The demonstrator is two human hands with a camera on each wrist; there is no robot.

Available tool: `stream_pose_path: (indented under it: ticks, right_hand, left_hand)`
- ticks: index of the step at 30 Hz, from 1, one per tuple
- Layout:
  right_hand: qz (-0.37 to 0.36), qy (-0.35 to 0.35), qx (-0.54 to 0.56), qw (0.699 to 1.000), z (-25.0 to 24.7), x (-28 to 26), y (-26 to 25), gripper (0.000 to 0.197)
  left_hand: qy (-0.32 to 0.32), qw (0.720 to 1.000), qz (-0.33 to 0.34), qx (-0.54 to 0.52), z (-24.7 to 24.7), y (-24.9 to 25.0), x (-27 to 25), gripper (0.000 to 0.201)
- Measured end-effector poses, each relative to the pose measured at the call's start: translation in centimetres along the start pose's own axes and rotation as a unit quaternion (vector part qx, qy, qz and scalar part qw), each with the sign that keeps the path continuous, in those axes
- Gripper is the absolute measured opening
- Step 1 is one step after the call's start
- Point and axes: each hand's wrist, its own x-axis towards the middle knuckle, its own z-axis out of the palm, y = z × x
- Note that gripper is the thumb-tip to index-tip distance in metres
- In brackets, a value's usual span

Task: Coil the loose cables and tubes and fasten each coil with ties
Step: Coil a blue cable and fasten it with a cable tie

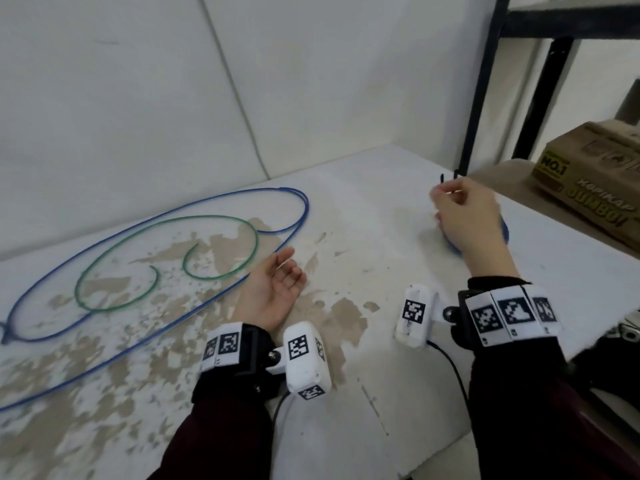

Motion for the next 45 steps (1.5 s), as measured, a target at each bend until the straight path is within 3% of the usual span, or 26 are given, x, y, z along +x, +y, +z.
stream_pose_path:
  ticks: [3, 5, 8, 11, 13, 19, 21, 23, 26, 28, 31, 34, 36, 38, 41, 45]
  right_hand:
    - [0.037, -0.201, 0.067, 0.977, 5.0, -0.9, -2.4, 0.006]
    - [0.077, -0.322, 0.032, 0.943, 8.6, -1.0, -3.4, 0.011]
    - [0.130, -0.406, -0.042, 0.904, 13.7, -0.3, -3.8, 0.016]
    - [0.175, -0.423, -0.097, 0.884, 17.3, 0.7, -3.4, 0.028]
    - [0.178, -0.412, -0.110, 0.887, 18.6, 1.0, -3.3, 0.029]
    - [0.102, -0.385, -0.220, 0.890, 19.2, 2.2, -3.4, 0.020]
    - [0.087, -0.355, -0.189, 0.911, 18.8, 2.9, -3.2, 0.021]
    - [0.095, -0.311, -0.057, 0.944, 18.2, 3.5, -3.5, 0.023]
    - [0.059, -0.276, 0.072, 0.957, 17.1, 3.4, -5.7, 0.018]
    - [-0.044, -0.316, 0.081, 0.944, 16.4, 2.2, -8.3, 0.020]
    - [-0.197, -0.377, 0.063, 0.903, 15.4, -0.7, -12.5, 0.025]
    - [-0.276, -0.411, 0.059, 0.867, 15.4, -2.9, -15.1, 0.029]
    - [-0.302, -0.408, 0.076, 0.858, 15.5, -3.8, -16.1, 0.029]
    - [-0.306, -0.397, 0.114, 0.858, 15.9, -4.6, -16.8, 0.028]
    - [-0.295, -0.375, 0.148, 0.866, 16.6, -5.5, -17.5, 0.030]
    - [-0.293, -0.368, 0.152, 0.869, 17.9, -6.7, -17.8, 0.034]
  left_hand:
    - [0.001, 1.000, -0.004, 0.005, -0.2, 0.2, -0.1, 0.028]
    - [0.004, 1.000, -0.005, 0.016, -0.4, 0.4, -0.2, 0.027]
    - [0.013, 0.999, -0.009, 0.035, -0.9, 1.1, -0.3, 0.028]
    - [0.016, 0.999, -0.012, 0.048, -1.3, 1.7, -0.4, 0.028]
    - [0.015, 0.999, -0.010, 0.046, -1.5, 2.1, -0.4, 0.028]
    - [0.006, 1.000, 0.011, 0.011, -1.9, 3.4, -0.8, 0.030]
    - [-0.006, 1.000, 0.026, 0.004, -1.9, 4.2, -1.5, 0.030]
    - [-0.023, 0.998, 0.058, -0.009, -1.5, 5.7, -2.6, 0.030]
    - [-0.023, 0.987, 0.156, 0.040, -0.9, 8.8, -4.3, 0.027]
    - [0.041, 0.939, 0.279, 0.195, -0.8, 11.0, -5.1, 0.017]
    - [0.123, 0.803, 0.436, 0.387, -1.4, 14.1, -5.9, 0.026]
    - [0.131, 0.740, 0.493, 0.438, -2.2, 16.3, -7.3, 0.020]
    - [0.143, 0.717, 0.497, 0.467, -2.7, 17.6, -8.3, 0.013]
    - [0.112, 0.730, 0.473, 0.481, -2.8, 18.8, -9.4, 0.013]
    - [0.016, 0.761, 0.415, 0.499, -2.7, 19.9, -11.3, 0.018]
    - [-0.035, 0.781, 0.312, 0.540, -3.7, 20.5, -12.1, 0.019]
